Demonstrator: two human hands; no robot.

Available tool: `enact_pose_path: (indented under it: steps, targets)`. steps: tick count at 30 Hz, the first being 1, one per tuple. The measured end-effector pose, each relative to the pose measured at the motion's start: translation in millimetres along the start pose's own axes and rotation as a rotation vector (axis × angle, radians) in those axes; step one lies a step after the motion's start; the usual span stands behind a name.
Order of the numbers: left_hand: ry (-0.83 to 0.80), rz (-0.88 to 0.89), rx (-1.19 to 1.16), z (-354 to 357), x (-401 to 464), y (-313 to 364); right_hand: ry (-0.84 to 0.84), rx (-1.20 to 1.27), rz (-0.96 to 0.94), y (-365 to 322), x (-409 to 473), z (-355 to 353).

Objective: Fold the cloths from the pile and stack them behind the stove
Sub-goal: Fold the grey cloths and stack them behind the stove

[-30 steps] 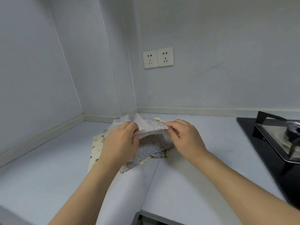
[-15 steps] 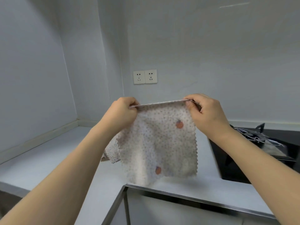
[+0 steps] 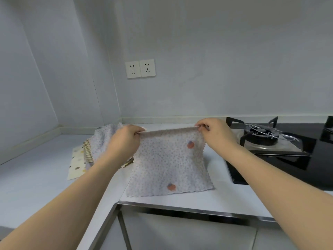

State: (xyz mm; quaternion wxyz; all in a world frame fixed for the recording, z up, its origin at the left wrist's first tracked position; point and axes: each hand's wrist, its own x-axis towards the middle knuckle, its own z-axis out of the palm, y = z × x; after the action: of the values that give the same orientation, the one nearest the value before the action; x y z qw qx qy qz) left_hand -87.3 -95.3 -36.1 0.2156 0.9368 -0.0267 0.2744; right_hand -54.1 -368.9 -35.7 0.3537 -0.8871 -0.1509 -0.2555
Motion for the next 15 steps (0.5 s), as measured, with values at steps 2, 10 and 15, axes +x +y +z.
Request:
enact_pose_path:
  steps: [2,10,15]
  targets:
    - [0.060,0.170,0.073,4,-14,-8,-0.008,-0.046,-0.052,3,-13,3]
    - [-0.183,0.433,0.176,29,-99,-43,-0.262,-0.289,-0.146,29,-107,20]
    - [-0.179,0.354,0.106,28,-103,-50,-0.150,-0.297,-0.248,29,-115,21]
